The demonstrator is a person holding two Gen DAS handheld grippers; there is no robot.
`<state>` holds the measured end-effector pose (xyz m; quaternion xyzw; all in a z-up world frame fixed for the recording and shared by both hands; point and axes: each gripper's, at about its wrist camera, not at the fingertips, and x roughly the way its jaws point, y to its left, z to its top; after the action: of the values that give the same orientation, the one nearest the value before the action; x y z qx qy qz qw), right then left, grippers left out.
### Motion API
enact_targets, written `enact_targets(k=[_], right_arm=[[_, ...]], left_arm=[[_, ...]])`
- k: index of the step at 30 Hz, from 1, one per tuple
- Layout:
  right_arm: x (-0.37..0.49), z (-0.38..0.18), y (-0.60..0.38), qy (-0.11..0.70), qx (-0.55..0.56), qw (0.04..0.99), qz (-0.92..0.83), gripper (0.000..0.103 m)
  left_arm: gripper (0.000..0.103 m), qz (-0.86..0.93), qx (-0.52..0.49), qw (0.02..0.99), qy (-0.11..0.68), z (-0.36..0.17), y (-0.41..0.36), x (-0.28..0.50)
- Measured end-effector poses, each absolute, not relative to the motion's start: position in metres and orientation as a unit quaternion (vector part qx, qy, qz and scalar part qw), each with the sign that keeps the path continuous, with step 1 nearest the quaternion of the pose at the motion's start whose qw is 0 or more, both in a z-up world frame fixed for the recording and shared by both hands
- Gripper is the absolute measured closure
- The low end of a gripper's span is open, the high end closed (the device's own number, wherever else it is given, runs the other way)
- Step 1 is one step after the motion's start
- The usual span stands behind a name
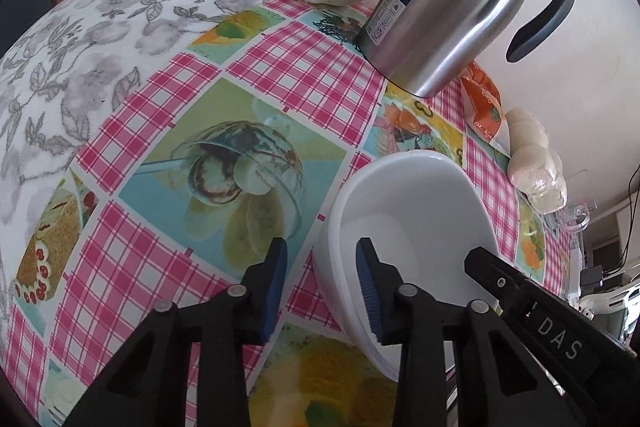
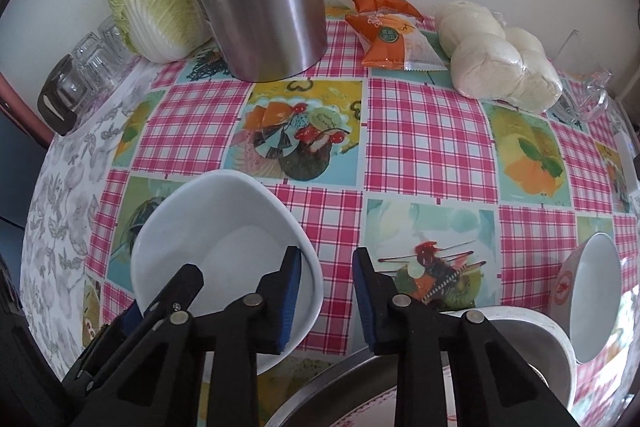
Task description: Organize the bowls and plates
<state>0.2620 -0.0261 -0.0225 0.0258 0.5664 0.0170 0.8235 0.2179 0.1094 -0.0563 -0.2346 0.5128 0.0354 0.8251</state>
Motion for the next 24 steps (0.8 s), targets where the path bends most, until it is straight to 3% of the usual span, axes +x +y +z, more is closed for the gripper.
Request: enact_targets(k=[6,24], right_arm=[[0.265,-0.027,-0.017,0.568,0.016,0.822,0.030,0.089],[0.269,-0.040,-0.016,0.603,0.029,0.797,0.028,0.089]], left_arm=[[0.080,0.028,-0.222,0.827,0.516,-0.061,0.102,0.221],[0.085,0.036,-0.203,0.826,0.524,-0.067,0.100,0.222]])
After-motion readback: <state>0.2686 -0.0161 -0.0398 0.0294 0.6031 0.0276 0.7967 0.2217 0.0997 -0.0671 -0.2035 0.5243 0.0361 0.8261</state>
